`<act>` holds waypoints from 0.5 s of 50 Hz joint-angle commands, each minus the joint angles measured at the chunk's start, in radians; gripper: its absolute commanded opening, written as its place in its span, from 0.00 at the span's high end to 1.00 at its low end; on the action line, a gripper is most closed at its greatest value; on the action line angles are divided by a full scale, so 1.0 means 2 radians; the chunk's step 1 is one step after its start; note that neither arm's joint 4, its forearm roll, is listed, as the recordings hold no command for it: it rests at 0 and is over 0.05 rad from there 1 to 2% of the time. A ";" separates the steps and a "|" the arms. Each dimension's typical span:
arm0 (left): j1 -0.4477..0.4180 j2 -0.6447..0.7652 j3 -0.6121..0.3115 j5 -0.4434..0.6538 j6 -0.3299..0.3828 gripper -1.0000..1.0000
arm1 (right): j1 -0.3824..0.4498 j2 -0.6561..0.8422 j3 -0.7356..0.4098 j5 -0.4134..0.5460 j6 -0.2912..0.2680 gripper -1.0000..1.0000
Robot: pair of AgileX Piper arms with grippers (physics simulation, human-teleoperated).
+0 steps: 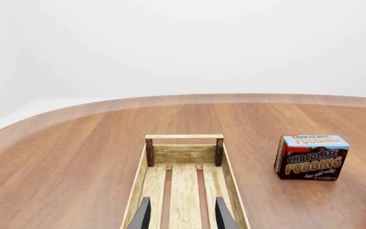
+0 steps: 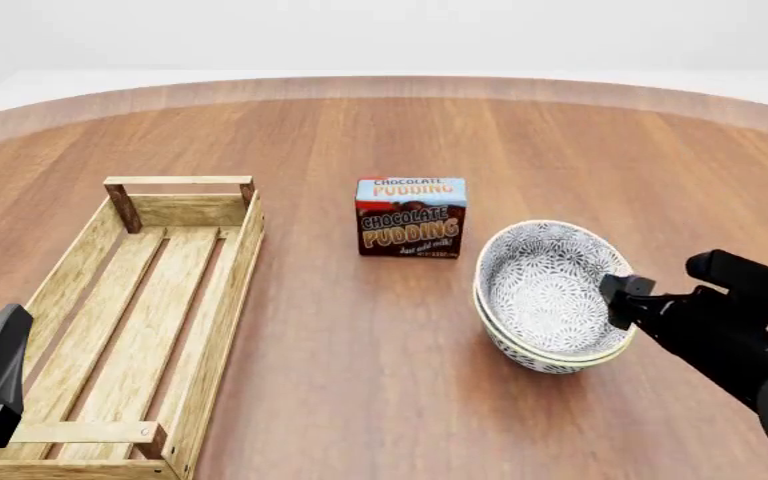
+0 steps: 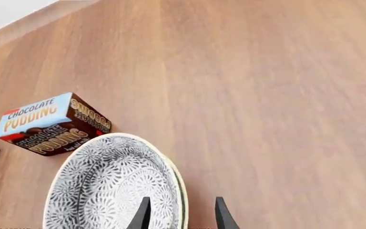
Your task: Stack the left bowl on the right bowl and place them in the tray.
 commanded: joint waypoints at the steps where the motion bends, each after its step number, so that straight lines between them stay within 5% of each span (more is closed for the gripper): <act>1: 0.000 0.000 0.000 0.000 0.000 0.00 | 0.004 0.068 0.015 -0.070 0.013 0.00; 25: 0.000 0.000 0.000 0.000 0.000 0.00 | 0.035 0.169 0.022 -0.160 0.030 0.00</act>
